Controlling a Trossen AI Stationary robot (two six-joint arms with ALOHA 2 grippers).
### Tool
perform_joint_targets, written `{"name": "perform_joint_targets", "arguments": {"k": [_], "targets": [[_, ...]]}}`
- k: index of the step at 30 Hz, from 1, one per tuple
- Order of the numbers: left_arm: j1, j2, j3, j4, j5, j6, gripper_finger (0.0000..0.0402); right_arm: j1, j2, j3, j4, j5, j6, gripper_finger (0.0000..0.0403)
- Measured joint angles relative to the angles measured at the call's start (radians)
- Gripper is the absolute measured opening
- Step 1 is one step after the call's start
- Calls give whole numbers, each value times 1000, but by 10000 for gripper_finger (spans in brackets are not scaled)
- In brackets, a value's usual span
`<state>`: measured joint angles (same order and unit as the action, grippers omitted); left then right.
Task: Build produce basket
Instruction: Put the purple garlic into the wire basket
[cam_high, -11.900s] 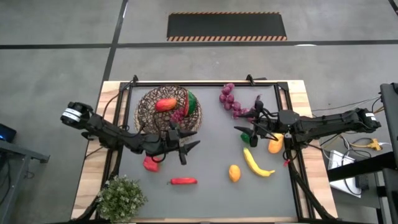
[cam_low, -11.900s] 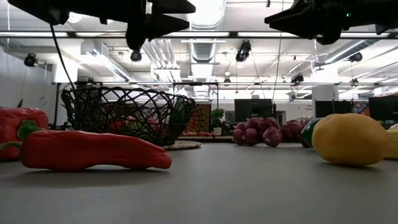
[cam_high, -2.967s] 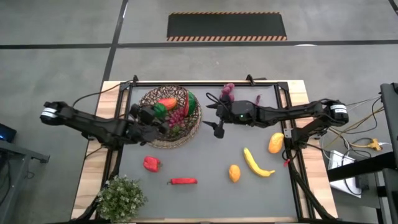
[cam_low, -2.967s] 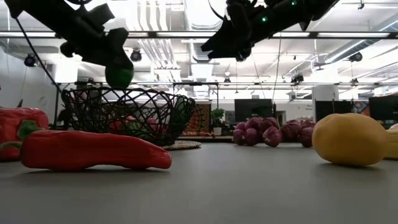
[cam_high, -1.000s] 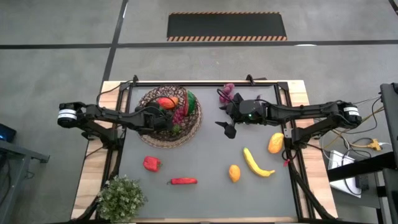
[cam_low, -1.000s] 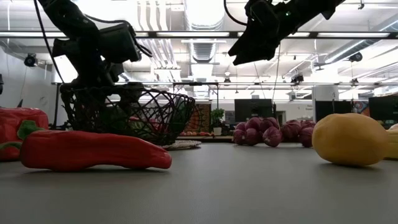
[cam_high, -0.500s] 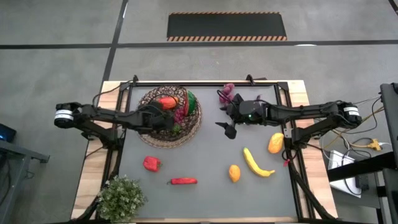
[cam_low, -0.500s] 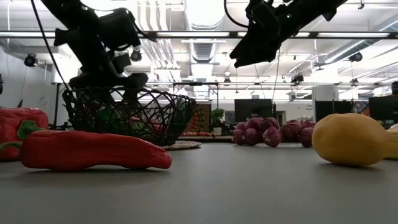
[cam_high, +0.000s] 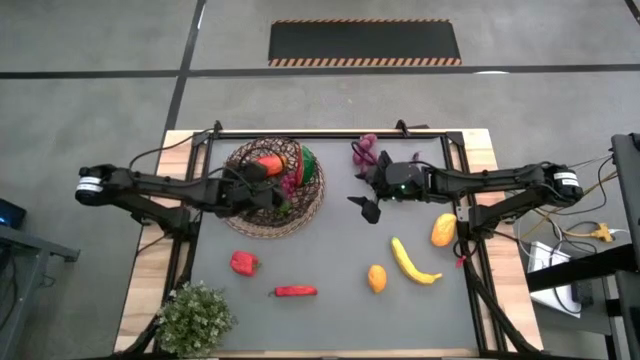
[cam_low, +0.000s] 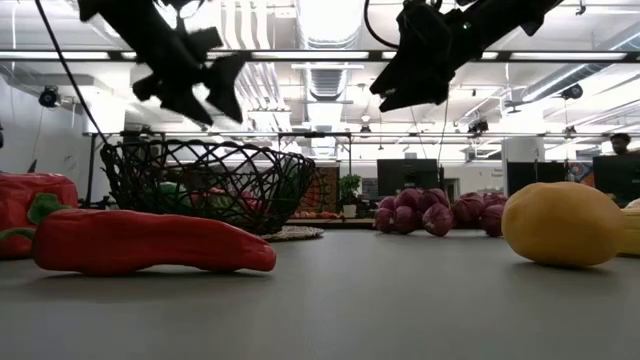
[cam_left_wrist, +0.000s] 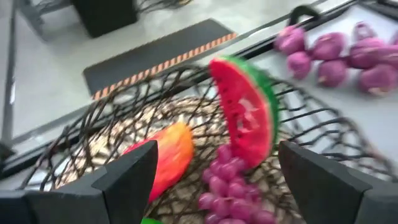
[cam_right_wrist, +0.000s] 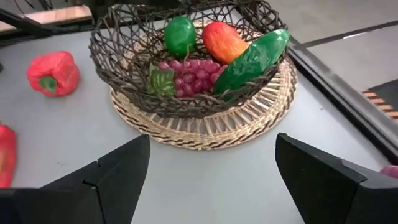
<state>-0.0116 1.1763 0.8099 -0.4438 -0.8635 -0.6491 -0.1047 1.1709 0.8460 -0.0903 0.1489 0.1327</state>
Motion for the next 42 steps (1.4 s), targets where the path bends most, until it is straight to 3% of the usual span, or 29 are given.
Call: {"name": "perform_joint_targets", "arguments": {"k": [5, 10, 13, 17, 24, 31, 42], "targets": [[-64, -17, 13, 13, 0, 13, 313, 0, -3, 35, -38, -81, 63, 327], [-124, -24, -3, 152, 0, 132, 313, 6, -7, 113, -160, -148, 102, 327], [-163, -23, -5, 264, 5, 267, 313, 6, 8, 178, -270, -153, 108, 327], [-207, -53, -6, 305, 112, 450, 313, -23, 55, 285, -481, -149, 126, 327], [-224, -155, -48, 306, 128, 555, 313, -95, 139, 371, -626, -149, 110, 327], [-224, -256, -120, 324, 121, 530, 313, -259, 226, 409, -631, -152, 3, 327], [-227, -244, -167, 616, 129, 510, 313, -588, 397, 467, -782, -149, -107, 327]]}}
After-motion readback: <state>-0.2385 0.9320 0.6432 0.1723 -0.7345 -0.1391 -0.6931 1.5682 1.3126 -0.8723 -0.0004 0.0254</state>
